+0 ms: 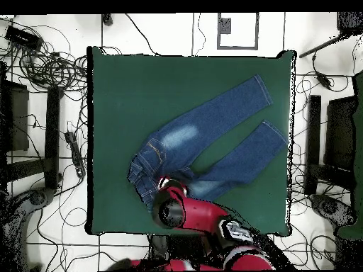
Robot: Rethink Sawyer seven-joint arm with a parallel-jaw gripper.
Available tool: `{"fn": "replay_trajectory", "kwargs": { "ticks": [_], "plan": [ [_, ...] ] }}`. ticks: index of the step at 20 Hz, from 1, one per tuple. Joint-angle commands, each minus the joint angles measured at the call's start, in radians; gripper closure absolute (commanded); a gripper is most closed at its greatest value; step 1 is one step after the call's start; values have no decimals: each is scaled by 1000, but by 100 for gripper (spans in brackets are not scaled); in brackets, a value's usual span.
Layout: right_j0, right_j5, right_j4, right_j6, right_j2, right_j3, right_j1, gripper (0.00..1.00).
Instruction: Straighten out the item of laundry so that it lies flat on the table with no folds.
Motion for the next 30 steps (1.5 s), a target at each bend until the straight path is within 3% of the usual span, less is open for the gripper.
{"fn": "replay_trajectory", "kwargs": {
  "ticks": [1,8,18,30],
  "plan": [
    [-96,276,-45,-57,27,-140,-115,0],
    [-196,409,-144,-111,68,-219,-156,0],
    [-284,457,-240,-112,137,-263,-143,0],
    [-408,456,-352,-154,218,-369,-9,0]
  ]
}}
